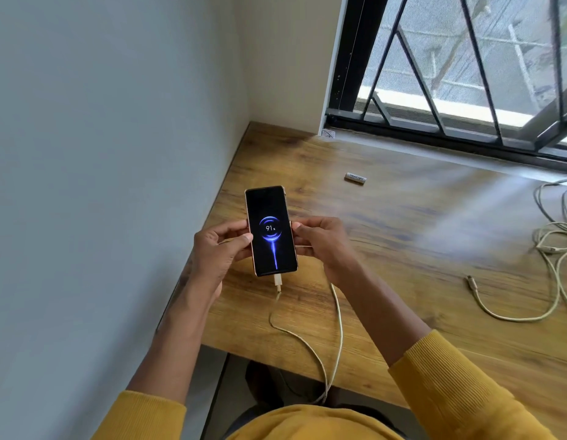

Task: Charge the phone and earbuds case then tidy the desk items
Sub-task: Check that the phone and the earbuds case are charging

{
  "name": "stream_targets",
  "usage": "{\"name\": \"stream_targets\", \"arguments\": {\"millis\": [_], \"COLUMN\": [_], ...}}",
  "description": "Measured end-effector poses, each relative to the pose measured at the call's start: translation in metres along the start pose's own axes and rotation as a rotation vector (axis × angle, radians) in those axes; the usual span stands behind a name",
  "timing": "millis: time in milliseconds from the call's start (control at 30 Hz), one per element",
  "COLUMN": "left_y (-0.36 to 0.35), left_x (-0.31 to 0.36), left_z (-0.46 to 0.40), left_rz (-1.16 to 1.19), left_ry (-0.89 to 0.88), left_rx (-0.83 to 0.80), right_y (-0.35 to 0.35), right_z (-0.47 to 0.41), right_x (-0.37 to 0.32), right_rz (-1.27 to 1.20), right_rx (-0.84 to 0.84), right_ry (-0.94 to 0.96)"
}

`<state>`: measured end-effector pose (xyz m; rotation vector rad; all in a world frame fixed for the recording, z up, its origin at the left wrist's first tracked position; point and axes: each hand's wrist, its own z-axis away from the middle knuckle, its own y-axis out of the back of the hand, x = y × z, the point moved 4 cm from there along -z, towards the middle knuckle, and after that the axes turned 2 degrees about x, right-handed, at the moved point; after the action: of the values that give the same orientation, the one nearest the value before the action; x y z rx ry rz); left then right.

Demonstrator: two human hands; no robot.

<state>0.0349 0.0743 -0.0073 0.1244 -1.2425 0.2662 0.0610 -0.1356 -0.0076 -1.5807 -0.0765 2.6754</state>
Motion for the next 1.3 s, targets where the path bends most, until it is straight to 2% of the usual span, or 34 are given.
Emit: {"name": "stream_targets", "arguments": {"millis": [200,500,800,1100,1300], "left_y": [-0.001,-0.006,-0.016,-0.024,-0.028], "left_x": [-0.018,-0.023,-0.014,-0.001,-0.007], "left_z": [-0.016,-0.019,-0.01,-0.001,-0.006], "left_rz": [-0.136,-0.444,-0.641,-0.822,-0.796], "left_ry": [0.084,0.113,0.067,0.037,0.067], "left_rx": [0.056,0.095,0.085,0.086,0.078], "right_y": [-0.011,-0.023,-0.026,-0.023,-0.01], "right_z": [-0.009,-0.024,-0.022,-0.02,-0.02], "right_x": [0.014,0.034,0.034,0.033,0.032], "right_rz": [0.165,0.418,0.405,0.428,0.443], "right_rx": [0.051,0.056,0.04,0.029,0.053], "right_ry": [-0.053,-0.047,-0.101,-0.058,-0.036]}}
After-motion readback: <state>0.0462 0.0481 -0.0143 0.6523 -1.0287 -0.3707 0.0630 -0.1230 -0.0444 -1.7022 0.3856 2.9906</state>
